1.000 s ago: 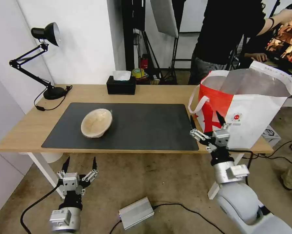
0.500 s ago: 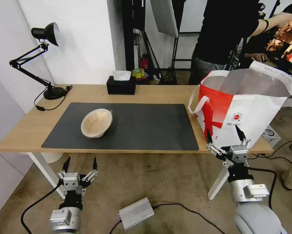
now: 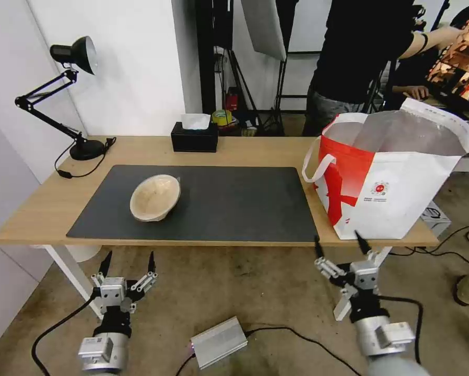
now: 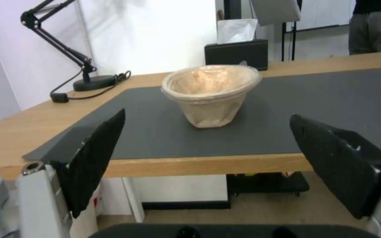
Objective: Pick up the trash from the table and place it into the takeout bag.
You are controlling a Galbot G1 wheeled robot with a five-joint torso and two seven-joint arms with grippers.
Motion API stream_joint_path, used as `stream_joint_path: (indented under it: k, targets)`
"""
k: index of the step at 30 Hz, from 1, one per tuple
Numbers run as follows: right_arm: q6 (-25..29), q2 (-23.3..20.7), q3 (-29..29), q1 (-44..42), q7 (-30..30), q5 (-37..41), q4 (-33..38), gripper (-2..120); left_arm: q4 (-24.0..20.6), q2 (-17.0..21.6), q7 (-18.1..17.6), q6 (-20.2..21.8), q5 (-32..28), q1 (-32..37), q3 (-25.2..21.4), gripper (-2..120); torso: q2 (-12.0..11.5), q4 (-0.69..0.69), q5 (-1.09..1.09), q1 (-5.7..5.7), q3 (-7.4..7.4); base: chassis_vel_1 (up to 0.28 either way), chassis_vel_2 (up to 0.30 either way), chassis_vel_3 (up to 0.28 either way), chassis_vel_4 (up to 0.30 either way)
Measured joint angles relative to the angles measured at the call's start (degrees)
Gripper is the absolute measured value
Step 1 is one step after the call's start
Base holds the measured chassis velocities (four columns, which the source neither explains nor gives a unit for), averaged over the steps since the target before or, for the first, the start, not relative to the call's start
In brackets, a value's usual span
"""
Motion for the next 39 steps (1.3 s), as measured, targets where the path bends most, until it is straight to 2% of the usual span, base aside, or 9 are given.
stream_joint_path:
  k: [5, 7, 11, 39]
  targets:
    - [-0.2, 0.2, -1.9, -0.4, 1.2, -1.0, -0.3, 91, 0.0, 0.0, 0.0, -0.1, 0.0, 0.1, 0.0, 100, 0.0, 0.00, 0.00, 0.00, 0.00, 0.000, 0.000, 0.000, 0.000]
    - [-0.3, 0.6, -2.5, -0.6, 1.7, -1.6, -0.3, 98, 0.0, -0.1, 0.0, -0.1, 0.0, 0.1, 0.0, 100, 0.0, 0.00, 0.00, 0.00, 0.00, 0.000, 0.000, 0.000, 0.000]
    - [-0.3, 1.1, -3.1, -1.1, 2.1, -2.2, -0.4, 100, 0.0, -0.1, 0.0, -0.1, 0.0, 0.1, 0.0, 100, 0.0, 0.00, 0.00, 0.00, 0.00, 0.000, 0.000, 0.000, 0.000]
    - [-0.8, 2.0, -2.3, -1.8, 5.4, -2.9, -0.4, 100, -0.3, 0.0, -0.1, -0.1, -0.1, 0.0, -0.2, 100, 0.0, 0.00, 0.00, 0.01, 0.00, 0.000, 0.000, 0.000, 0.000]
